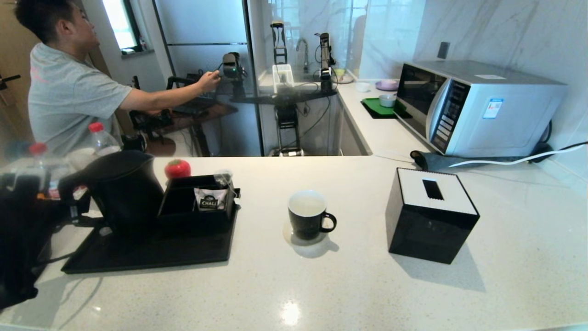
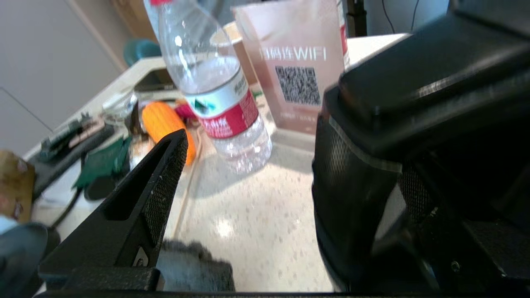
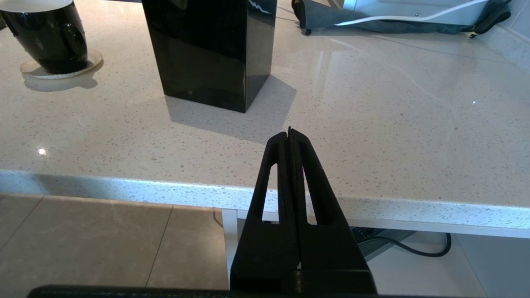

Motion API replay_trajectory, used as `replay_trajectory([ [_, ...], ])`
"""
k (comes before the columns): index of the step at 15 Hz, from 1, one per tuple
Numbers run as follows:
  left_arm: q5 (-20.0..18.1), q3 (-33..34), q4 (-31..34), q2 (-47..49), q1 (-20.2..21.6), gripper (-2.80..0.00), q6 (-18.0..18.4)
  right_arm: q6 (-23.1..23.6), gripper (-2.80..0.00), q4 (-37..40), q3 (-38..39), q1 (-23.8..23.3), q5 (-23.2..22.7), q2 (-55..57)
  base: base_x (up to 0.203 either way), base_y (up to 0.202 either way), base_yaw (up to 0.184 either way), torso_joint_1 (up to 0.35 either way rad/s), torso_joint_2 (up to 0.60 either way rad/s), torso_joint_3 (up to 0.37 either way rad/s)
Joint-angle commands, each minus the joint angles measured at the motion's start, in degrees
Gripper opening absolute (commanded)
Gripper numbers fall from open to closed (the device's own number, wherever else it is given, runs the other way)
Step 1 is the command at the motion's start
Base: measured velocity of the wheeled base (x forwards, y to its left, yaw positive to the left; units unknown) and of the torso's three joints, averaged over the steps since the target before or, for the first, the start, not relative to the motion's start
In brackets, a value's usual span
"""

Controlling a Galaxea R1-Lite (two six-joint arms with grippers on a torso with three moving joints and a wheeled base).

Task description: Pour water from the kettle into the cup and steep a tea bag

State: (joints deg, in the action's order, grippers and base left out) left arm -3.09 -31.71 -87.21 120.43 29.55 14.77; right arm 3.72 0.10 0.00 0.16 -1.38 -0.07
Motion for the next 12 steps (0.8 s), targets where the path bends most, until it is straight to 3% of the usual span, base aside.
replay_trajectory([
  [1,-0.09,-1.41,-2.74,0.95,0.07,0.00,0.25,0.06,-2.80,-0.01,0.00,0.02,-0.03,0.07,0.000,0.000,0.000,0.000,0.00,0.000],
  [11,-1.57,-3.27,-2.74,1.39,-0.11,0.00,0.70,0.06,-2.80,-0.01,0.00,0.02,-0.03,0.07,0.000,0.000,0.000,0.000,0.00,0.000],
  [12,-1.57,-3.75,-2.74,1.52,-0.11,-2.80,0.70,0.06,-2.80,-0.01,0.00,0.02,-0.03,0.07,0.000,0.000,0.000,0.000,0.00,0.000],
])
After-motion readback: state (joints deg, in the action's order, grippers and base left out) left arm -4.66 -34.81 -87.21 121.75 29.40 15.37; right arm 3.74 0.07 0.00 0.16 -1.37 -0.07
